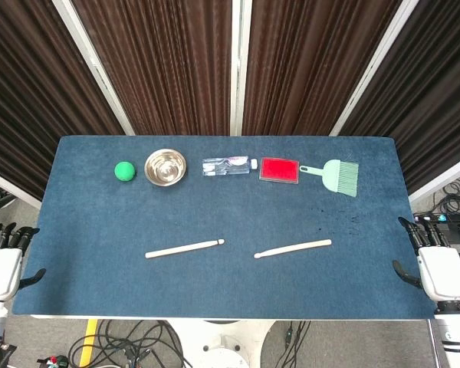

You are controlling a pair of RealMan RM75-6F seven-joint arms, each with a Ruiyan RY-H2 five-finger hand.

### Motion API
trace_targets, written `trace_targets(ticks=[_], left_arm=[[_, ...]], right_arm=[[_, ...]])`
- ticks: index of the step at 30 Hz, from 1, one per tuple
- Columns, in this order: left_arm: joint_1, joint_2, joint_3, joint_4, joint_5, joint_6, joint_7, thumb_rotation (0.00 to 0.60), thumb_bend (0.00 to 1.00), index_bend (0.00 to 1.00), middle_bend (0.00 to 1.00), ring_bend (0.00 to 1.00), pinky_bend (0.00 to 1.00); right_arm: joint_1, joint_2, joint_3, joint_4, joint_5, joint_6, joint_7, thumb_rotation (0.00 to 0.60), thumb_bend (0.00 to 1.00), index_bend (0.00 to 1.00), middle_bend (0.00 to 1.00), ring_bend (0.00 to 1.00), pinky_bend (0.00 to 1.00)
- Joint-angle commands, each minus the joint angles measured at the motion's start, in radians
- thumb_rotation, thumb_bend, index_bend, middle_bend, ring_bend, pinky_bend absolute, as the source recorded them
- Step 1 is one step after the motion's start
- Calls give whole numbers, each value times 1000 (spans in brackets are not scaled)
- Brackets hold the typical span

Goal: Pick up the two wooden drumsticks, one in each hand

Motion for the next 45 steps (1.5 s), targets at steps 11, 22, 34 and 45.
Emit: trace_targets(ticks=[11,22,34,45], left_arm=[[9,-7,-12,-9,17,39,0,600,141,217,176,66,0],[-5,-11,-14,-6,20,15,-2,600,141,217,176,66,0],[-10,-16,-12,8,17,-2,-17,600,140,217,176,66,0],[-8,-13,-12,11,12,-3,-27,600,140,218,176,66,0]], right_arm=[[-2,-12,-3,33,-41,35,52,600,209,130,226,81,184],[126,-84,-4,89,-79,-139,13,600,273,270,311,128,267],[323,-378,7,385,-35,-403,-71,600,236,395,417,181,326],[360,-516,-3,562,-34,-391,-98,600,209,486,488,231,370]])
